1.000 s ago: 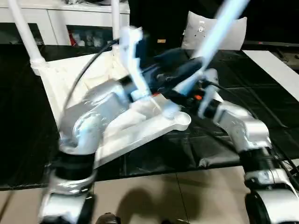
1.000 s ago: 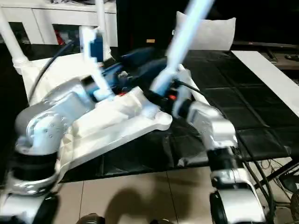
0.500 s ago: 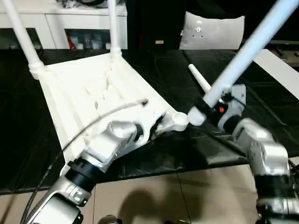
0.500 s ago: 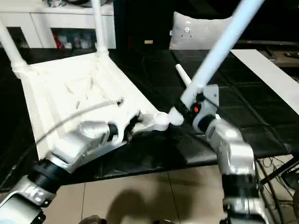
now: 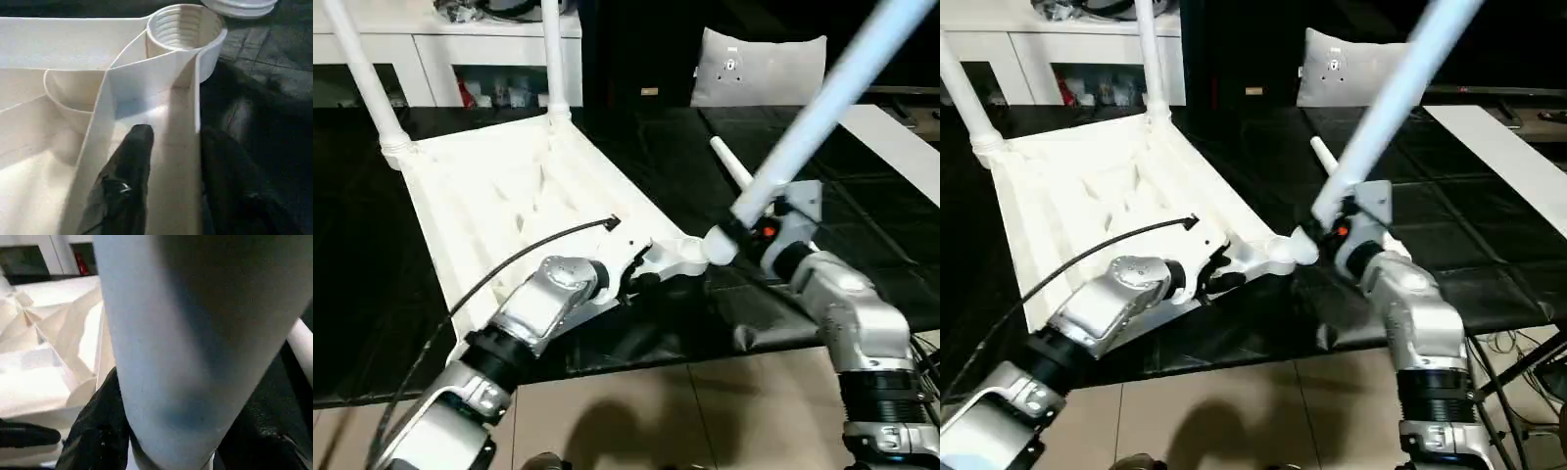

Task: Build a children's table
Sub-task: Pick table leg, then insert table leg to table base

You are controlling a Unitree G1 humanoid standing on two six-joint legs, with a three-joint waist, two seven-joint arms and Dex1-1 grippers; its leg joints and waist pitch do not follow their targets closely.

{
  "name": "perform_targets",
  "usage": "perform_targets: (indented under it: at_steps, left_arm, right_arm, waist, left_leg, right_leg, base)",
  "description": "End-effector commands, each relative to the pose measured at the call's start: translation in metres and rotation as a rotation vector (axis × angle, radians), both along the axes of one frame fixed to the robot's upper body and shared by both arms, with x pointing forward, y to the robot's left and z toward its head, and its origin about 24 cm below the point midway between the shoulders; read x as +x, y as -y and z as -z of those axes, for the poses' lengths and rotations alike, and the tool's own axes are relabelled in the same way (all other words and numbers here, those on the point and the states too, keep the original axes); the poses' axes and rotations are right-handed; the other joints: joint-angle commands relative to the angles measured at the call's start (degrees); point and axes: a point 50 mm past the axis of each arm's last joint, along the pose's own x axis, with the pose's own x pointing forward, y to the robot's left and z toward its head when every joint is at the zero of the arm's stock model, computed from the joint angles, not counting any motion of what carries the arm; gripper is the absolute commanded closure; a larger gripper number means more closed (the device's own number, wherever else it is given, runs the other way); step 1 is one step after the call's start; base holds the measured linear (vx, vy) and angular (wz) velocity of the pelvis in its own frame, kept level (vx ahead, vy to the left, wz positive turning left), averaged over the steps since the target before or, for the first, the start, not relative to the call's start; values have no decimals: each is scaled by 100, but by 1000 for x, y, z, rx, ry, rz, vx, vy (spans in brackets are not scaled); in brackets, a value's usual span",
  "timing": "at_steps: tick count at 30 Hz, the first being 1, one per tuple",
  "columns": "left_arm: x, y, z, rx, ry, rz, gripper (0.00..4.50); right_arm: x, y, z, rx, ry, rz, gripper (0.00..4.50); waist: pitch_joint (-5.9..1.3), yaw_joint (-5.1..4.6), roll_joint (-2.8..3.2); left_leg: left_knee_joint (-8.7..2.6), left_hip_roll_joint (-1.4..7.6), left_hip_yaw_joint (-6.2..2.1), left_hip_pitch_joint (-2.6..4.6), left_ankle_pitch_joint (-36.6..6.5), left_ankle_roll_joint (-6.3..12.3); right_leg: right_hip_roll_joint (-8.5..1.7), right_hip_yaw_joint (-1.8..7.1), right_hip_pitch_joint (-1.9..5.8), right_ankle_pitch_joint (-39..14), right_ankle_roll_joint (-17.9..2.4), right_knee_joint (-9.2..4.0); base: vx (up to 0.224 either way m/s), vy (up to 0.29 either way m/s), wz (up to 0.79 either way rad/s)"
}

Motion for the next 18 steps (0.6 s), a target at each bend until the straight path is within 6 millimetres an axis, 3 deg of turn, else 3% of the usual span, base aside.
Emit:
perform_targets:
  at_steps: [1,4,5,6,8,9,10,11,12,13,14,15,16,17,18]
  left_arm:
    - [4,-5,3,22,-4,-26,316]
    - [6,-5,6,30,-19,-27,351]
    - [6,-5,6,32,-20,-27,351]
    - [6,-5,6,33,-21,-27,359]
    - [6,-6,8,58,-26,-22,371]
    - [6,-7,9,74,-27,-21,383]
    - [6,-7,9,74,-27,-21,394]
    - [6,-9,12,109,-33,-12,400]
    - [6,-9,12,109,-33,-12,413]
    - [6,-10,14,126,-37,-9,413]
    - [6,-12,15,141,-40,-11,427]
    - [6,-13,16,150,-41,-12,438]
    - [8,-15,15,148,-34,-28,438]
    - [8,-15,15,148,-34,-28,448]
    - [10,-16,14,136,-26,-35,449]
  right_arm:
    - [-1,3,-5,-17,15,14,263]
    - [-3,2,-5,1,2,-31,263]
    - [-3,2,-5,4,2,-39,263]
    - [-3,2,-5,4,2,-40,263]
    - [-3,1,-6,-2,20,-47,263]
    - [-3,2,-7,-7,30,-47,263]
    - [-3,2,-7,-7,30,-47,263]
    - [-3,2,-8,-8,35,-53,263]
    - [-3,2,-8,-8,35,-53,263]
    - [-3,1,-9,-7,37,-57,263]
    - [-3,1,-9,-3,37,-61,263]
    - [-3,1,-10,0,37,-64,263]
    - [-3,1,-11,4,38,-68,263]
    - [-3,1,-11,4,38,-68,263]
    - [-2,0,-12,11,41,-71,263]
  waist:
    - [-425,-19,4]
    - [-415,-44,51]
    - [-405,-80,131]
    - [-396,-134,161]
    - [-388,-154,196]
    - [-351,-152,201]
    - [-297,-158,161]
    - [-281,-155,125]
    - [-234,-197,43]
    - [-212,-265,16]
    - [-236,-436,44]
    - [-277,-347,370]
    - [-356,105,516]
    - [-412,-66,188]
    - [-351,92,-91]
  left_leg:
    - [-371,170,-164,227,-2372,-149]
    - [-371,193,-185,268,-2591,-134]
    - [-413,262,-224,308,-2907,-159]
    - [-502,364,-287,304,-3334,-217]
    - [-658,495,-330,242,-3757,-280]
    - [-805,555,-322,212,-4201,-408]
    - [-860,498,-249,245,-4519,-521]
    - [-804,425,-207,303,-4519,-533]
    - [-369,182,-121,600,-4073,-474]
    - [10,47,-70,768,-3667,-411]
    - [429,12,-33,758,-2932,-260]
    - [185,231,-95,636,-3206,-258]
    - [-956,156,79,-337,-4639,-857]
    - [-981,355,-117,-226,-4333,-624]
    - [-331,155,-227,185,-3184,-863]
  right_leg:
    - [-414,124,176,-3803,79,-718]
    - [-399,31,189,-3900,163,-790]
    - [-378,-48,217,-3763,148,-813]
    - [-355,-103,299,-3474,113,-746]
    - [-322,-39,397,-3029,17,-537]
    - [-283,47,419,-2733,-111,-332]
    - [-251,71,368,-2978,-187,-296]
    - [-249,32,322,-3421,-129,-410]
    - [-309,-205,26,-4813,232,-921]
    - [-339,-488,-125,-5420,479,-1262]
    - [-370,-1044,-61,-5647,983,-1625]
    - [-315,-1190,237,-4881,932,-1313]
    - [86,-298,835,-1761,-33,756]
    - [-17,136,914,-2057,113,1007]
    - [-690,386,459,-5983,574,-85]
  base:
    - [0,0,0]
    - [0,0,0]
    - [0,0,0]
    - [0,0,0]
    - [0,0,0]
    - [0,0,0]
    - [0,0,0]
    - [0,0,0]
    - [0,0,0]
    - [0,0,0]
    - [-34,26,-26]
    - [195,87,-51]
    - [238,104,-42]
    - [229,-33,-37]
    - [0,-94,-11]
